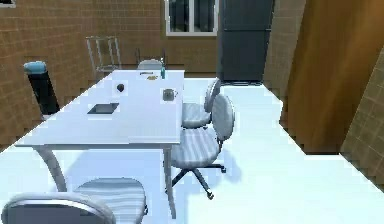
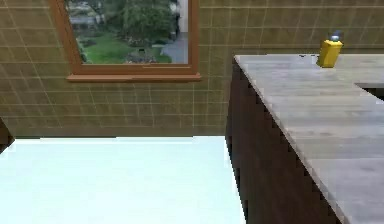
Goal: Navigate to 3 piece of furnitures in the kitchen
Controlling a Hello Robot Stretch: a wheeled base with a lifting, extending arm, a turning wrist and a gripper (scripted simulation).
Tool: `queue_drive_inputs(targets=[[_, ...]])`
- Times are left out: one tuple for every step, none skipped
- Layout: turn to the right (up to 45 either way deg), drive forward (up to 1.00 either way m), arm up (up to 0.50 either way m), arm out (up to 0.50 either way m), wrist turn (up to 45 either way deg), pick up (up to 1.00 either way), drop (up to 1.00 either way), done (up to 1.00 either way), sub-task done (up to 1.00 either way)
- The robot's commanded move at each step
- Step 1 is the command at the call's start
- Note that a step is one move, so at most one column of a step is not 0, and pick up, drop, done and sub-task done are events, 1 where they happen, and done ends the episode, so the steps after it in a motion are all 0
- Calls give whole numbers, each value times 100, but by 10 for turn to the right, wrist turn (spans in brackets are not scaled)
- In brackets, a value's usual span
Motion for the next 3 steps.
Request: queue_drive_inputs(targets=[[450, 0, 0, 0, 0, 0, 0, 0, 0], [210, 0, 0, 0, 0, 0, 0, 0, 0], [0, 30, 0, 0, 0, 0, 0, 0, 0]])
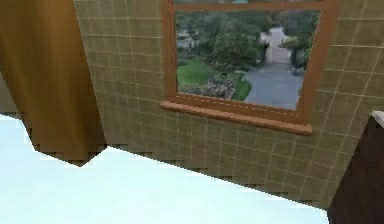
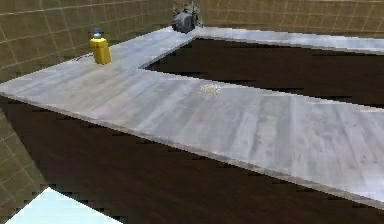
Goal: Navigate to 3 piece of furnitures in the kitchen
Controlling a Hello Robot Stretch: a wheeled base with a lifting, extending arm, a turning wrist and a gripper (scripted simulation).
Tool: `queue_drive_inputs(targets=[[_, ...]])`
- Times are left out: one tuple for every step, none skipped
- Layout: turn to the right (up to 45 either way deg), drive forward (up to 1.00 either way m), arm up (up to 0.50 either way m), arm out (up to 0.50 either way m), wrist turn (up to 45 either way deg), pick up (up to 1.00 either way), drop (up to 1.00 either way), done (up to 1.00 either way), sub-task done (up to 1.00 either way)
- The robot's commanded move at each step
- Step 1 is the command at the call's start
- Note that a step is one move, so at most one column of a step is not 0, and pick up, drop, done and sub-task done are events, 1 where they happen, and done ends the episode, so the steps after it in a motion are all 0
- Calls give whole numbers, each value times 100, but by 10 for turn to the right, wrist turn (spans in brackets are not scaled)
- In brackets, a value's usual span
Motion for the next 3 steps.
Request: queue_drive_inputs(targets=[[-450, 0, 0, 0, 0, 0, 0, 0, 0], [-450, 0, 0, 0, 0, 0, 0, 0, 0], [-210, 0, 0, 0, 0, 0, 0, 0, 0]])
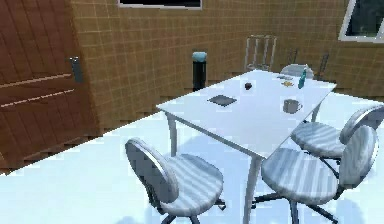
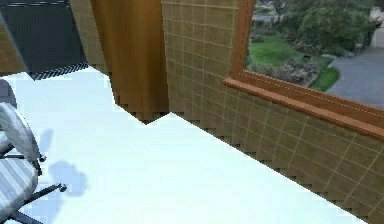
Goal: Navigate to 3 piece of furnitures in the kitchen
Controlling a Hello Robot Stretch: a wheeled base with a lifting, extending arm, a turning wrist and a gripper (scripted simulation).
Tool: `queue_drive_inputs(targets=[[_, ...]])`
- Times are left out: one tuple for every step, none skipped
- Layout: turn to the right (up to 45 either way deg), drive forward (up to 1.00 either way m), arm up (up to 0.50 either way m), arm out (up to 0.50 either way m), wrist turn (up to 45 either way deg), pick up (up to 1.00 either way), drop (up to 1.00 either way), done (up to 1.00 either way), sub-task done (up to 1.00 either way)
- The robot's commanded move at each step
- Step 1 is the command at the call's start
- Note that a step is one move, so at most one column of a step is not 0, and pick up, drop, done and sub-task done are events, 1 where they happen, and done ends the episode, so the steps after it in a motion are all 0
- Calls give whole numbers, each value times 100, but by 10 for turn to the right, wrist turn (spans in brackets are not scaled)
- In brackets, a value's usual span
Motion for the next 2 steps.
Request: queue_drive_inputs(targets=[[0, 0, 0, 0, 0, 0, 0, 0, 100], [420, 0, 0, 0, 0, 0, 0, 0, 0]])
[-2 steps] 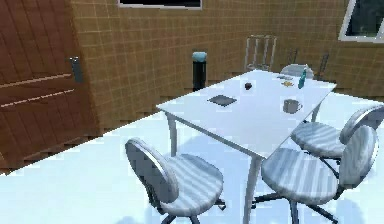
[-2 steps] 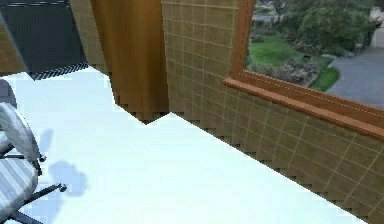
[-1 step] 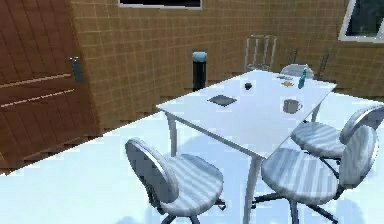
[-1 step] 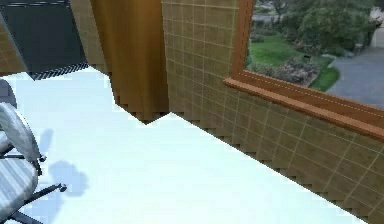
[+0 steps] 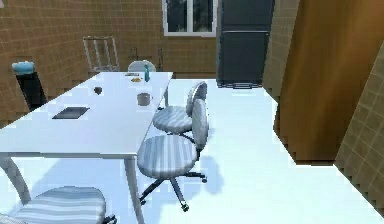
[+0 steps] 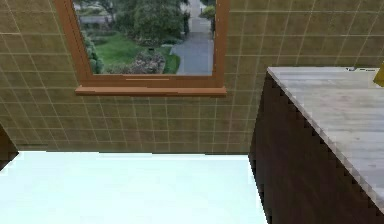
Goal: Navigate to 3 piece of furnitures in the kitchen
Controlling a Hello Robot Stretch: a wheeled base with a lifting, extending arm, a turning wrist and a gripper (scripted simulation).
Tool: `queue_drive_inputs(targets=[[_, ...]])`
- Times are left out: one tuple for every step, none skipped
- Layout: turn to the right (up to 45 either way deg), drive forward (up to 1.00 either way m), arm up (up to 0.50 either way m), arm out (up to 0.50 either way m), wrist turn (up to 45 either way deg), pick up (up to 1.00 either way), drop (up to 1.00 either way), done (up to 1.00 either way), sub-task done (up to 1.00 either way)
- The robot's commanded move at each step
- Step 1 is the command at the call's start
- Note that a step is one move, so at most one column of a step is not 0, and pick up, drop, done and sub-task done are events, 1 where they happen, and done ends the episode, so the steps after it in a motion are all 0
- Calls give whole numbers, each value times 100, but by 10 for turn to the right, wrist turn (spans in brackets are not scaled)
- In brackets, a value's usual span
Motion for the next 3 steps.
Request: queue_drive_inputs(targets=[[0, 15, 0, 0, 0, 0, 0, 0, 0], [-240, 0, 0, 0, 0, 0, 0, 0, 0], [0, 0, 0, 0, 0, 0, 0, 0, 100]])
